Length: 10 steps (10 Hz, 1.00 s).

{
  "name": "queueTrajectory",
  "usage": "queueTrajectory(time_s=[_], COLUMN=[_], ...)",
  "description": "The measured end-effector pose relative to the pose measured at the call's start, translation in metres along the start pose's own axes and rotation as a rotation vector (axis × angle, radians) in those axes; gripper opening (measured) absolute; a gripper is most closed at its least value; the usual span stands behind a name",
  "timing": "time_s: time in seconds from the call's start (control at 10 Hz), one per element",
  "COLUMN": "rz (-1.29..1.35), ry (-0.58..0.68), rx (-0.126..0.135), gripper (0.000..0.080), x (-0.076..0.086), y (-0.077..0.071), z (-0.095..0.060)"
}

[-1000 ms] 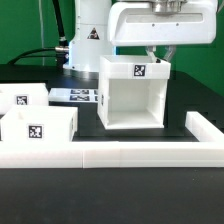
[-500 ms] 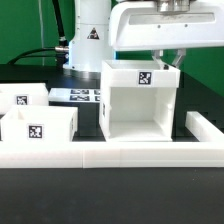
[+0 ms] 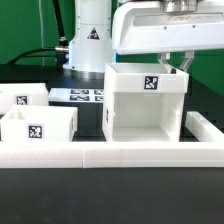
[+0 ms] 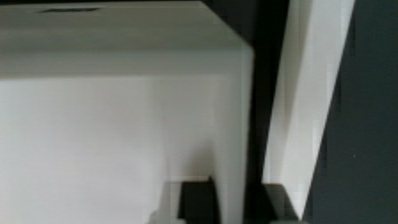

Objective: Assemble drawer

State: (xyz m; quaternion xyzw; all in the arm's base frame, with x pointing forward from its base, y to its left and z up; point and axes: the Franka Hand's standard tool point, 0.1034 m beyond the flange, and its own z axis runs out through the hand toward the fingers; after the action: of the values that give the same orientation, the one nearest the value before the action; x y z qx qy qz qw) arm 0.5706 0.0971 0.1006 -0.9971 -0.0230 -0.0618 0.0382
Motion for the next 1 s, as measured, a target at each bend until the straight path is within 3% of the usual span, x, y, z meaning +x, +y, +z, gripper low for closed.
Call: queueTrajectory(time_s=[0.4,1.0], rz=[0.029,0.492], ry=[0.002,0.017], rx=[0.001,0.016], gripper=[0.0038,0.0039], x=[0.000,0.003], y=[-0.001,-0.009], z=[-0.001,0.001])
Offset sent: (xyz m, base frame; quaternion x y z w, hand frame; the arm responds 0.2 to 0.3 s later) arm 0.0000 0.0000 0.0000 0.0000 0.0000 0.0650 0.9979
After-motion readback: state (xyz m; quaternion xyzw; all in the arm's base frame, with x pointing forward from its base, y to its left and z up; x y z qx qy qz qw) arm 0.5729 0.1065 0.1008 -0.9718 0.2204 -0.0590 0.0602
